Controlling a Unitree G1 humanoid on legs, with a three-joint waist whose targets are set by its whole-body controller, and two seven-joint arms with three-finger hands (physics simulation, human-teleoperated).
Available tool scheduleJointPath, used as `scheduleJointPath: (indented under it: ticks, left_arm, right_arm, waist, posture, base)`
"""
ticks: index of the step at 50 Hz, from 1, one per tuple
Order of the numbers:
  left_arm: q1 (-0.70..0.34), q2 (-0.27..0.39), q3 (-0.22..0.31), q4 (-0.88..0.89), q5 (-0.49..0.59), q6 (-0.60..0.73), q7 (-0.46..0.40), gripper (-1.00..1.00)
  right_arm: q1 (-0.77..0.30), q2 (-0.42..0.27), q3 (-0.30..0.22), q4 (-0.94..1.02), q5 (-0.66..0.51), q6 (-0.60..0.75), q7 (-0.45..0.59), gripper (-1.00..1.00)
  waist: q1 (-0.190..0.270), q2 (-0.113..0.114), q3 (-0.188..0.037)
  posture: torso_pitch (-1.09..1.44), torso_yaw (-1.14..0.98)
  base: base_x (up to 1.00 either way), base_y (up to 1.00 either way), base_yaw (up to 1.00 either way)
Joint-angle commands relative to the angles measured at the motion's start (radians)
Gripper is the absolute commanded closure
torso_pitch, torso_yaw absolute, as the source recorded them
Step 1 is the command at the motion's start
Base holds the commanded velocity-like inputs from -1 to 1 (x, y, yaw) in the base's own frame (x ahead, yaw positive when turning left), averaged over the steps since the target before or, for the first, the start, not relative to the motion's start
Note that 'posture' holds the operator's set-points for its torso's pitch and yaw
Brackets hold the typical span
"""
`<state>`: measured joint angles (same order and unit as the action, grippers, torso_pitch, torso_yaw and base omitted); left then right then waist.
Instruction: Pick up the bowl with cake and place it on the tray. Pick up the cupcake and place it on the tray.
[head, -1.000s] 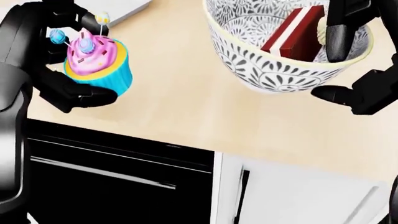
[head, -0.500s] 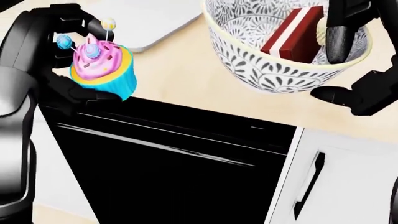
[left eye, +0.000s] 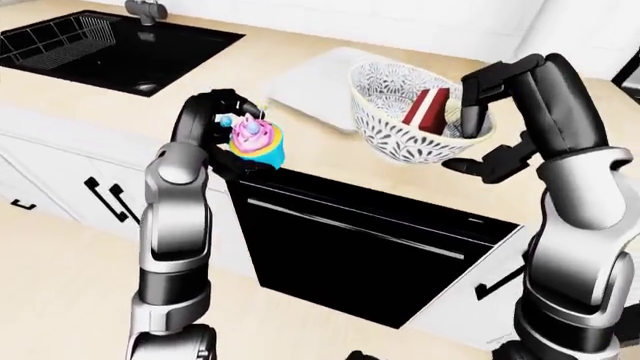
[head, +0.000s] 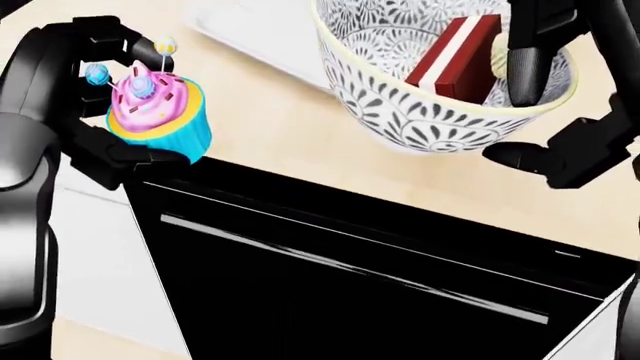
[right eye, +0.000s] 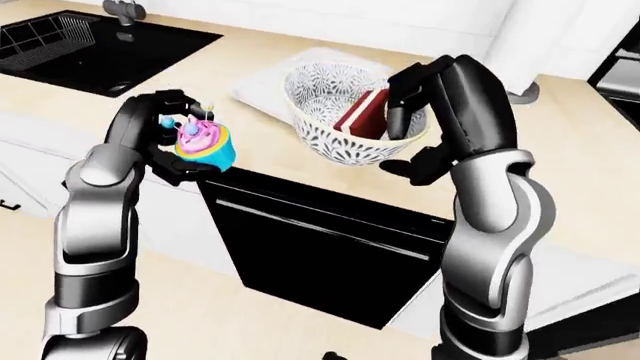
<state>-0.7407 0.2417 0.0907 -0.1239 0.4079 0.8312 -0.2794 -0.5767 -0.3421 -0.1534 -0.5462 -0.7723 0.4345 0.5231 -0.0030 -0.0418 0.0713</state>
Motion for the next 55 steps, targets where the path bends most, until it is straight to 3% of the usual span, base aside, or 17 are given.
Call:
scheduleJointPath:
  ticks: [1,2,4,7,11,15,17,18,22,25,27,29,30,31,34,39,55]
  left_arm:
    - [-0.051,0.004,-0.003,-0.061,-0.003,-0.044,0.005,1.00]
    - [-0.050,0.004,-0.004,-0.062,-0.002,-0.044,0.004,1.00]
    - [-0.049,0.003,-0.004,-0.063,-0.001,-0.045,0.003,1.00]
    - [-0.055,0.007,-0.003,-0.075,0.002,-0.032,-0.004,1.00]
    - [-0.060,0.010,0.001,-0.090,0.004,-0.020,-0.010,1.00]
    - [-0.065,0.016,0.004,-0.100,0.002,-0.011,-0.013,1.00]
    - [-0.067,0.018,0.005,-0.106,0.002,-0.005,-0.016,1.00]
    - [-0.067,0.020,0.006,-0.105,0.001,-0.007,-0.015,1.00]
    - [-0.073,0.026,0.009,-0.106,-0.001,-0.003,-0.017,1.00]
    - [-0.076,0.028,0.010,-0.108,-0.002,0.000,-0.018,1.00]
    - [-0.075,0.028,0.009,-0.105,-0.004,-0.003,-0.016,1.00]
    - [-0.073,0.026,0.008,-0.105,-0.004,-0.005,-0.015,1.00]
    - [-0.071,0.025,0.008,-0.102,-0.004,-0.008,-0.014,1.00]
    - [-0.070,0.024,0.007,-0.100,-0.004,-0.011,-0.012,1.00]
    - [-0.071,0.021,0.005,-0.095,-0.004,-0.013,-0.010,1.00]
    - [-0.064,0.019,0.005,-0.098,-0.004,-0.016,-0.010,1.00]
    - [-0.071,0.023,0.003,-0.096,-0.003,-0.014,-0.015,1.00]
  right_arm:
    - [-0.034,-0.015,-0.038,-0.033,-0.011,0.001,-0.043,1.00]
    - [-0.037,-0.015,-0.038,-0.036,-0.010,0.008,-0.038,1.00]
    - [-0.036,-0.015,-0.037,-0.037,-0.008,0.009,-0.036,1.00]
    - [-0.040,-0.018,-0.038,-0.044,-0.008,0.013,-0.029,1.00]
    - [-0.040,-0.020,-0.040,-0.052,-0.008,0.019,-0.023,1.00]
    - [-0.037,-0.026,-0.040,-0.045,-0.012,0.008,-0.032,1.00]
    - [-0.036,-0.024,-0.039,-0.048,-0.014,0.006,-0.031,1.00]
    - [-0.039,-0.024,-0.039,-0.050,-0.014,0.007,-0.028,1.00]
    - [-0.047,-0.028,-0.043,-0.057,-0.015,0.006,-0.027,1.00]
    - [-0.048,-0.031,-0.044,-0.065,-0.016,0.008,-0.021,1.00]
    - [-0.049,-0.031,-0.043,-0.073,-0.019,0.014,-0.013,1.00]
    - [-0.046,-0.030,-0.043,-0.073,-0.020,0.013,-0.014,1.00]
    - [-0.049,-0.031,-0.045,-0.074,-0.021,0.017,-0.012,1.00]
    - [-0.049,-0.030,-0.047,-0.068,-0.019,0.014,-0.020,1.00]
    - [-0.044,-0.030,-0.047,-0.067,-0.016,0.016,-0.023,1.00]
    - [-0.033,-0.031,-0.045,-0.066,-0.016,0.004,-0.023,1.00]
    - [-0.066,-0.040,-0.039,-0.058,-0.030,0.006,0.024,1.00]
  waist:
    - [-0.007,0.002,-0.039]
    - [-0.006,-0.012,-0.045]
    - [-0.009,0.046,-0.068]
    - [-0.007,0.003,-0.047]
    - [-0.014,0.015,-0.058]
    - [0.013,0.073,-0.041]
    - [0.017,0.122,-0.060]
    - [0.020,0.070,-0.038]
    - [0.008,0.050,-0.057]
    - [0.011,0.004,-0.068]
    - [0.013,0.009,-0.090]
    - [0.019,-0.013,-0.073]
    - [0.016,-0.014,-0.090]
    - [0.010,0.011,-0.059]
    - [-0.009,0.065,-0.056]
    - [0.002,0.026,-0.057]
    - [0.005,0.029,-0.056]
  posture:
    - [0.00,0.00]
    - [0.00,0.00]
    - [0.00,0.00]
    - [0.00,0.00]
    - [0.00,0.00]
    - [0.00,0.00]
    - [0.00,0.00]
    - [0.00,0.00]
    - [0.00,0.00]
    - [0.00,0.00]
    - [0.00,0.00]
    - [0.00,0.00]
    - [0.00,0.00]
    - [0.00,0.00]
    - [0.00,0.00]
    - [0.00,0.00]
    - [0.00,0.00]
  base:
    - [0.00,0.00,0.00]
    - [0.00,0.00,0.00]
    - [0.00,0.00,-0.37]
    - [0.00,0.00,-0.74]
    - [0.00,0.00,-0.74]
    - [0.00,0.00,-0.54]
    - [0.00,0.00,0.00]
    - [0.00,0.00,0.00]
    - [0.00,0.00,0.00]
    - [-0.07,0.03,0.00]
    - [-0.54,0.24,0.00]
    - [-0.53,0.25,0.00]
    - [-0.05,0.12,0.00]
    - [0.00,0.00,0.00]
    - [0.00,0.00,0.00]
    - [0.00,0.00,0.00]
    - [0.00,0.00,0.00]
